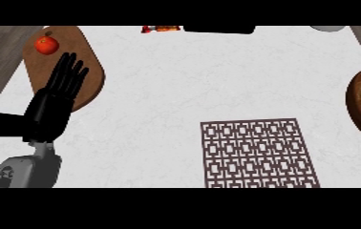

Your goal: Pick the croissant from the placemat and place it in the bowl

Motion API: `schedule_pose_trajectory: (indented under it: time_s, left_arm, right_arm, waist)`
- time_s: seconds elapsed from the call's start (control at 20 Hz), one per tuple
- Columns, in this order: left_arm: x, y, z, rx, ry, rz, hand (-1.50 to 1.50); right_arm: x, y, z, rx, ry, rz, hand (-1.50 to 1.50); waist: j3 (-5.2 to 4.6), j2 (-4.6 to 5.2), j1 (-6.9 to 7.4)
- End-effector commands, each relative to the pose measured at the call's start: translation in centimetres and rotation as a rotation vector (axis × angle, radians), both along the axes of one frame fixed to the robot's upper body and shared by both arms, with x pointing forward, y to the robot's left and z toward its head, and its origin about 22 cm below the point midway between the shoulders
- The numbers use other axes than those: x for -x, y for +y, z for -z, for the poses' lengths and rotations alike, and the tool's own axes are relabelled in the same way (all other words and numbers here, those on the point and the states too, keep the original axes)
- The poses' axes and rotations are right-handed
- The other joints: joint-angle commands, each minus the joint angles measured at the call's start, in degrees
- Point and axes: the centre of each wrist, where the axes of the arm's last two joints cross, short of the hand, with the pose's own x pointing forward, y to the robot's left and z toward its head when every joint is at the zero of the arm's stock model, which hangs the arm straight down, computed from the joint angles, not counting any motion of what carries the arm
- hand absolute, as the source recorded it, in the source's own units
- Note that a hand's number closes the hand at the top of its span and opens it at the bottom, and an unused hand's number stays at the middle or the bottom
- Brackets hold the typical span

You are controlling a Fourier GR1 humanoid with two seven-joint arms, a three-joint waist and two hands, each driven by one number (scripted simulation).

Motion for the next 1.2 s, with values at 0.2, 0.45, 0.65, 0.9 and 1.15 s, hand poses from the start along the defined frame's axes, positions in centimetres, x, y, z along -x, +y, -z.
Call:
schedule_pose_trajectory:
  time_s: [0.2, 0.45, 0.65, 0.9, 1.15]
  left_arm:
    - [0.3, 1.5, -0.5, 0.006, -0.005, -0.011, 0.0]
    - [0.1, 1.2, 0.0, 0.01, 0.002, -0.018, 0.0]
    - [0.5, 0.3, -0.7, 0.017, -0.012, -0.015, 0.0]
    - [0.2, 1.8, 0.1, 0.013, -0.006, -0.037, 0.0]
    - [0.7, 1.2, 0.0, 0.019, -0.006, -0.029, 0.0]
  right_arm:
    - [2.1, -3.0, -1.6, -0.424, -0.262, 0.112, -1.5]
    - [6.2, -6.9, -4.6, -0.443, -0.293, 0.211, -1.5]
    - [9.5, -8.7, -3.8, -0.461, -0.294, 0.263, -1.5]
    - [13.2, -10.8, -5.2, -0.465, -0.259, 0.254, -1.5]
    - [15.6, -11.7, -4.7, -0.453, -0.248, 0.241, -1.5]
  waist:
    - [0.01, -0.13, -0.71]
    - [0.07, 0.24, -0.82]
    - [0.26, 0.16, -0.98]
    - [0.29, 0.28, -1.98]
    - [0.57, 0.03, -2.39]
